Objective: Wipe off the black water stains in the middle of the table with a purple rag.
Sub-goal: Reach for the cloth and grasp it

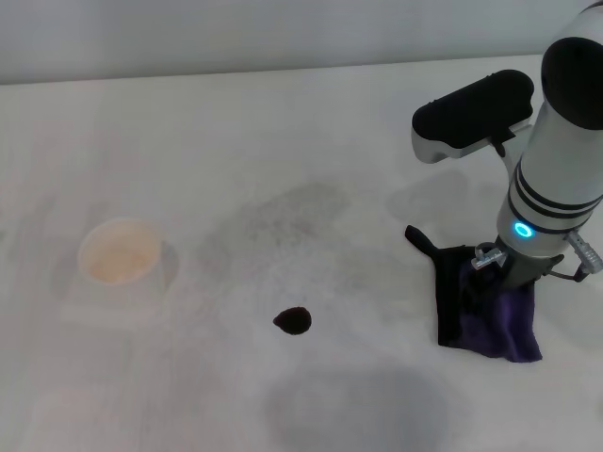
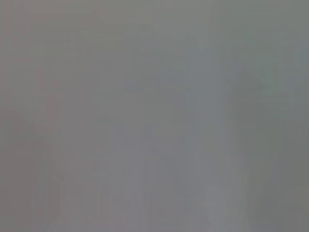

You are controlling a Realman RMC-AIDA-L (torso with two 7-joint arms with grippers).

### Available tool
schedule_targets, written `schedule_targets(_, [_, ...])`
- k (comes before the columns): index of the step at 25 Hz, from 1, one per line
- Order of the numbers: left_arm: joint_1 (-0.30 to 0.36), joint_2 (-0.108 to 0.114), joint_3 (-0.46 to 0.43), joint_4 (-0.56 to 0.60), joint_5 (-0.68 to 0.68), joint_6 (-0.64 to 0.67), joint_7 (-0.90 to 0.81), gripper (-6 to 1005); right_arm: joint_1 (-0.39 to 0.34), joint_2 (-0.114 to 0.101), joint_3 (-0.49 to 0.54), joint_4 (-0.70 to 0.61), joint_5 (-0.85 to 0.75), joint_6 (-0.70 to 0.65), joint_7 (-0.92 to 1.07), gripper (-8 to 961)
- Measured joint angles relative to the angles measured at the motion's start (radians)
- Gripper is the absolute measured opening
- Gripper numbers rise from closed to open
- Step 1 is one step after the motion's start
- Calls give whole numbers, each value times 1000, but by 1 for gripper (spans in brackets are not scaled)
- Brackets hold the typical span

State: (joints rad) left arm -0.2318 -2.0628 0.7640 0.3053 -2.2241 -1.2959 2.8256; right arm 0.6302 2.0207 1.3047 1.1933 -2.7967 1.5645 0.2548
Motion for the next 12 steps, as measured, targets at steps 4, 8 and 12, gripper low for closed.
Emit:
schedule_targets(4, [-3,-1,0,0,0,7,0,846,4,1,-1,-5,0,1,-8,723])
schedule_targets(8, [-5,-2,0,0,-1,9,0,846,7,0,-1,-7,1,5,-11,721])
schedule_targets(12, [-6,-2,0,3,-2,9,0,845,9,-2,0,-8,1,11,-12,702])
